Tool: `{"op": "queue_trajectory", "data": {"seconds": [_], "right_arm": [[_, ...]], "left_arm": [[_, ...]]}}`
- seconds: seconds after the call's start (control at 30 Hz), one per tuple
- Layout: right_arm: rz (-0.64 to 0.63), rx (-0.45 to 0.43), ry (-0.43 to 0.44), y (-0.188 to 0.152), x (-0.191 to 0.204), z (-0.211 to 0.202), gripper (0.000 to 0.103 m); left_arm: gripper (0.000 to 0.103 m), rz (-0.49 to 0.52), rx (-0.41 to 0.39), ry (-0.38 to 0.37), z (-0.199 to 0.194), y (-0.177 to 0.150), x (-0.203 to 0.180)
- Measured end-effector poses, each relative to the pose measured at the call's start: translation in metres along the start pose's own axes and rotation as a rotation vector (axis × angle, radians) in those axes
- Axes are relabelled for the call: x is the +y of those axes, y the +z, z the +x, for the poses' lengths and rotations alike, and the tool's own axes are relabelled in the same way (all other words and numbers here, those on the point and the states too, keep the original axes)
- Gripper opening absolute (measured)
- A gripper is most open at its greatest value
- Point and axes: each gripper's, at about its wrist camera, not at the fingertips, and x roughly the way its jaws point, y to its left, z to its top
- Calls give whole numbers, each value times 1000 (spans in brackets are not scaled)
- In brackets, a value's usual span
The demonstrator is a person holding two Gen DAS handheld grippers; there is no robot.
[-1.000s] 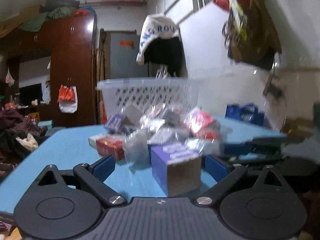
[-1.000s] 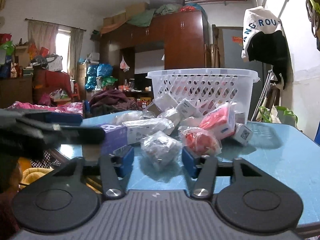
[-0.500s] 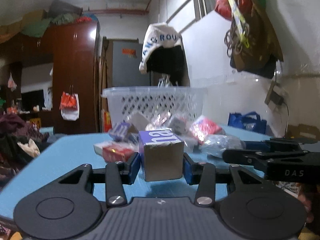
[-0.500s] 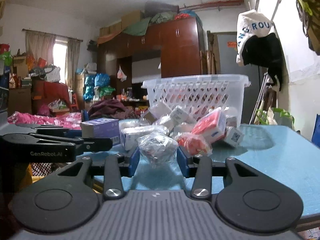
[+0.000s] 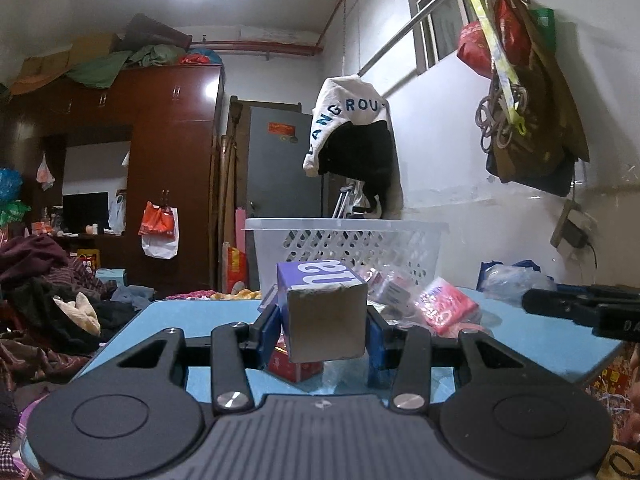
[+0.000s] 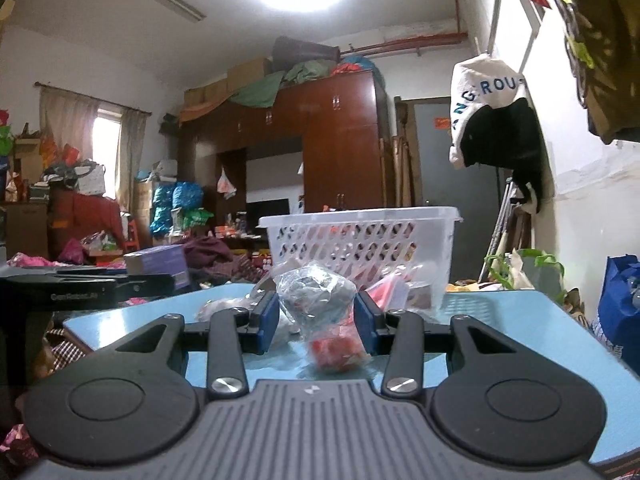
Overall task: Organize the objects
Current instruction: 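Grasp the purple-topped box with the left gripper while the right grasps a clear plastic bag, then lift both items into the white basket and open both grippers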
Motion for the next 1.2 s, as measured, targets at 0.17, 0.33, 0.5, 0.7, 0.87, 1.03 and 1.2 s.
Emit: {"op": "queue_trajectory", "data": {"seconds": [0.17, 0.33, 0.5, 0.7, 0.87, 1.03, 1.2], "right_arm": [[11, -12, -20, 7, -8, 3, 45], [5, -33, -34, 20, -12, 7, 45], [23, -39, -7, 51, -21, 31, 45], [-10, 11, -18, 100, -30, 95, 45], [20, 127, -69, 118, -45, 160, 45], [15, 180, -102, 110, -52, 185, 45], [9, 192, -96, 107, -53, 187, 94]], "left_arm": [[48, -16, 7, -8, 6, 3, 7], [48, -40, -6, -51, 12, 19, 12], [48, -72, -27, -109, 32, 58, 17], [48, -128, 22, -133, 109, 117, 27], [48, -154, 213, -141, 195, 137, 29], [48, -157, 284, -102, 231, 129, 30], [94, -133, 281, -43, 238, 125, 33]]}}
